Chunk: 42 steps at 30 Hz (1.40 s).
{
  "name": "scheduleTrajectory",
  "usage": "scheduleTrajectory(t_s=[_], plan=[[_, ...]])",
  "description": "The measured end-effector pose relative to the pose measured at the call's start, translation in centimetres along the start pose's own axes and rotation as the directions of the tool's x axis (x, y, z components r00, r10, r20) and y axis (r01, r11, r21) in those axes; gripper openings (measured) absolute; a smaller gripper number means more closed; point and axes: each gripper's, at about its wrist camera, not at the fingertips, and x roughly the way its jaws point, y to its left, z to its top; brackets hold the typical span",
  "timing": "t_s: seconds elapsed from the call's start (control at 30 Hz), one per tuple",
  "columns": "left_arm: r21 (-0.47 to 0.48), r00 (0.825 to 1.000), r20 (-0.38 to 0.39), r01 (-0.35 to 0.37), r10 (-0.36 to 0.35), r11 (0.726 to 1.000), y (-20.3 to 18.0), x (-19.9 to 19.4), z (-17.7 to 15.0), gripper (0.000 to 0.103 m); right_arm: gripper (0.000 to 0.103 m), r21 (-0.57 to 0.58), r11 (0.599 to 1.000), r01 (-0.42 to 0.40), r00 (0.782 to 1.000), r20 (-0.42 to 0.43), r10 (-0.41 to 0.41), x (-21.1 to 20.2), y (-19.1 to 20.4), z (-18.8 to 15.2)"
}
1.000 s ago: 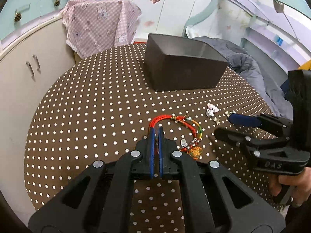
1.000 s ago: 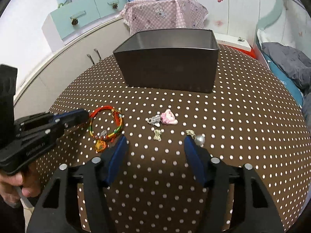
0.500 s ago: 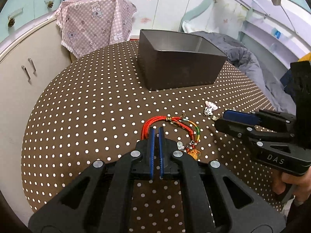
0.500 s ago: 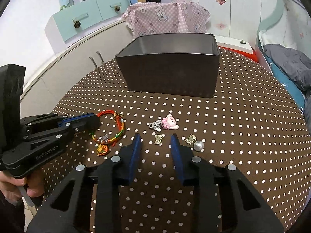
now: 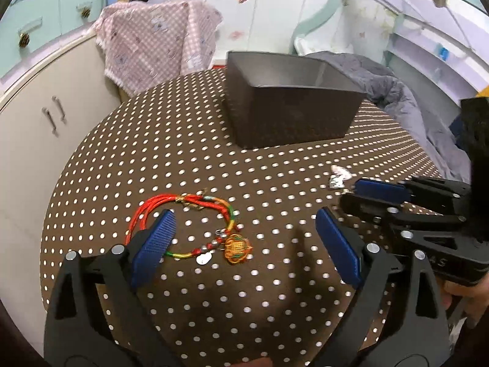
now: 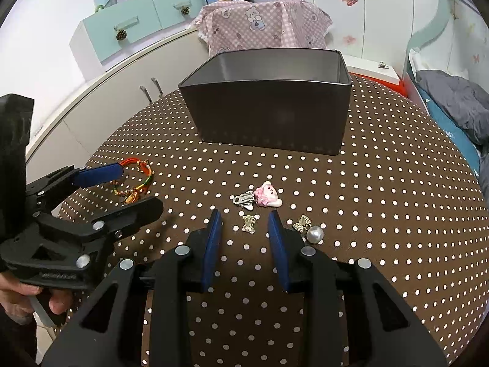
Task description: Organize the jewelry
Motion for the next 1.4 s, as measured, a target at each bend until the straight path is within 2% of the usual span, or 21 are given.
scheduleTrajectory(t_s=[0.2,0.3,0.57,0.83,0.93,0.97,1.0,1.03,1.07,1.1,1.13,1.17,1.2,1.4], plan=[[-0.023,0.998,0.054,0.019,-0.018,1.000,1.0,-2.0,0.1,0.091,0.030,0.003,1.000,-0.004,1.000,0.000,0.004,0.0,-0.3,-0.1],[-0.030,0.998,0.060,-0.019,0.020,0.999,1.8,-2.6,-0.2,0.091,0.030,0.004,1.000,-0.004,1.000,0.001,0.004,0.0,-0.3,-0.1],[-0.075,0.993,-0.013,-0.115,0.115,0.990,5.0,-0.5,-0.3,0.091,0.030,0.004,1.000,-0.003,1.000,0.001,0.003,0.1,-0.3,-0.2],[-0.097,0.991,-0.040,-0.134,0.131,0.986,6.5,0.1,-0.1,0.089,0.030,0.005,1.000,-0.001,1.000,0.001,0.001,0.1,-0.3,-0.2],[-0.003,0.987,-0.057,-0.148,0.147,0.989,5.5,0.6,0.0,0.067,0.030,0.006,1.000,0.002,1.000,0.001,-0.002,0.2,-0.2,-0.2],[0.032,0.992,-0.051,-0.116,0.118,0.993,5.0,0.5,0.0,0.047,0.030,0.007,1.000,0.002,1.000,0.001,-0.002,0.2,-0.1,-0.2],[0.047,0.994,-0.050,-0.094,0.096,0.994,4.6,0.5,0.1,0.031,0.030,0.006,1.000,0.002,1.000,0.001,-0.002,0.3,-0.1,-0.2],[0.065,0.995,-0.052,-0.079,0.082,0.995,4.2,0.5,0.1,0.025,0.030,0.003,1.000,0.003,1.000,0.000,-0.003,0.3,0.1,-0.2],[0.078,0.997,-0.054,-0.055,0.059,0.995,3.8,0.5,0.1,0.007,0.030,-0.001,1.000,0.004,1.000,-0.001,-0.004,0.4,0.3,-0.2],[0.072,0.998,-0.058,-0.017,0.021,0.997,3.6,0.4,-0.1,0.003,0.030,-0.010,1.000,0.006,1.000,-0.003,-0.007,0.5,0.5,-0.2],[0.060,0.999,-0.054,0.004,0.000,0.998,3.5,0.4,-0.1,0.003,0.025,-0.019,1.000,0.012,1.000,-0.007,-0.012,0.6,0.7,-0.2],[0.037,0.998,-0.046,0.040,-0.038,0.999,3.6,0.2,-0.3,0.003,0.015,-0.028,0.999,0.024,1.000,-0.011,-0.025,0.8,0.8,-0.1],[0.019,0.997,-0.040,0.062,-0.061,0.998,3.6,0.1,-0.4,0.003,0.009,-0.030,0.999,0.041,0.999,-0.011,-0.041,0.9,0.8,-0.1],[-0.026,0.995,0.028,0.097,-0.097,0.995,3.1,-1.8,-0.4,0.003,0.006,-0.042,0.998,0.036,0.999,-0.008,-0.037,0.4,0.6,-0.3]])
